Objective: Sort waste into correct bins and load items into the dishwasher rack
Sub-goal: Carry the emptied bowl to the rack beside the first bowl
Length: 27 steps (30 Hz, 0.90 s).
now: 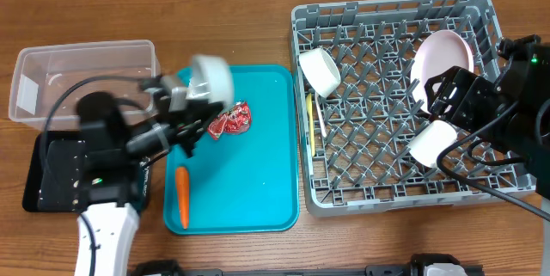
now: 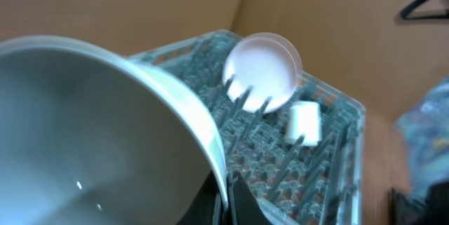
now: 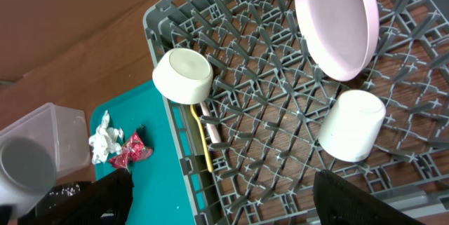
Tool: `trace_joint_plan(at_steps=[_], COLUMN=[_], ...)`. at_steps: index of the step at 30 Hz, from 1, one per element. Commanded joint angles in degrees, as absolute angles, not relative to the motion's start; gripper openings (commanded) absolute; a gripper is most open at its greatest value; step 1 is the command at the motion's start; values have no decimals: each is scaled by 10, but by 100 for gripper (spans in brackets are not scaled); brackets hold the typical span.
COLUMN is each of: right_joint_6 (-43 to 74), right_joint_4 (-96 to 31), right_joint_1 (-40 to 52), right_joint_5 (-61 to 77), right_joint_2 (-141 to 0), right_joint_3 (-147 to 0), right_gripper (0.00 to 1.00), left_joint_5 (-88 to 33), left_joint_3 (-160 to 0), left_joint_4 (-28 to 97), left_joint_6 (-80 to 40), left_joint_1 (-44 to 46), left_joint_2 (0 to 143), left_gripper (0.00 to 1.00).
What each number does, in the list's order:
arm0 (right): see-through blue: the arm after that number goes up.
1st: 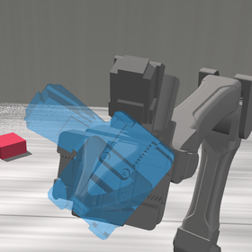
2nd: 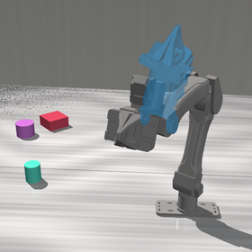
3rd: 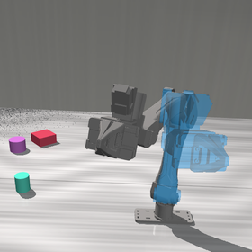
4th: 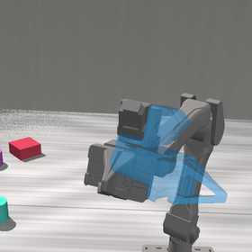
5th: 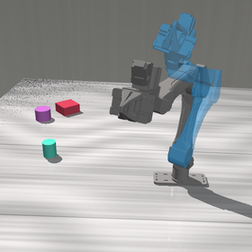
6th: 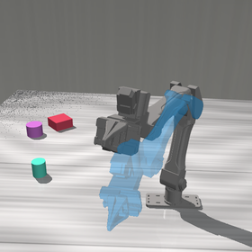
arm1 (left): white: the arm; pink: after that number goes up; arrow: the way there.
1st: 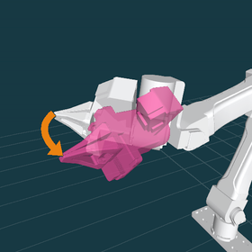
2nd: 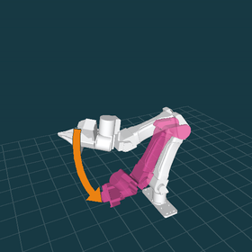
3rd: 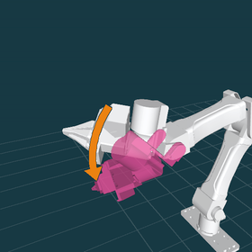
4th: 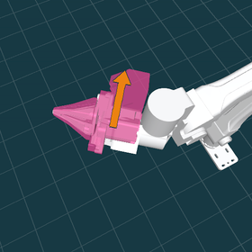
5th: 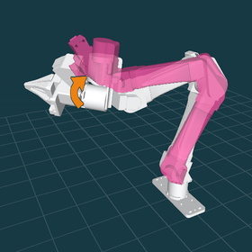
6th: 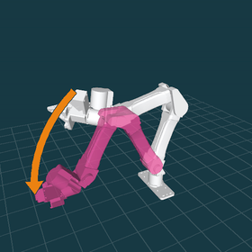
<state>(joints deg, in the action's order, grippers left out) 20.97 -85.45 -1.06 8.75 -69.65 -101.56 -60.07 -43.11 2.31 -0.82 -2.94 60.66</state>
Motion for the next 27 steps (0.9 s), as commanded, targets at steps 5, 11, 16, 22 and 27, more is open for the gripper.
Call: trace_joint_plan(at_steps=[5,11,16,22,27], right_joint_6=[208,208,208,208,208], right_joint_4=[-851,-855,-856,-859,-859], right_joint_1=[-13,-13,-13,-13,-13], right_joint_5=[86,86,86,86,86], right_joint_2=[-694,-694,-694,-694,-694], right_joint_3=[-1016,-1016,-1016,-1016,-1016], right_gripper=[86,86,86,86,86], left_joint_5=[-503,-449,-396,-385,-385], left_joint_3=[-439,-439,-439,-439,-439], left_joint_4=[-203,-443,-655,-692,-696], left_joint_6=[-262,-395,-513,-565,-569], left_joint_1=[172,281,340,353,353], left_joint_2=[731,884,1004,1075,1084], left_gripper=[4,4,4,4,4])
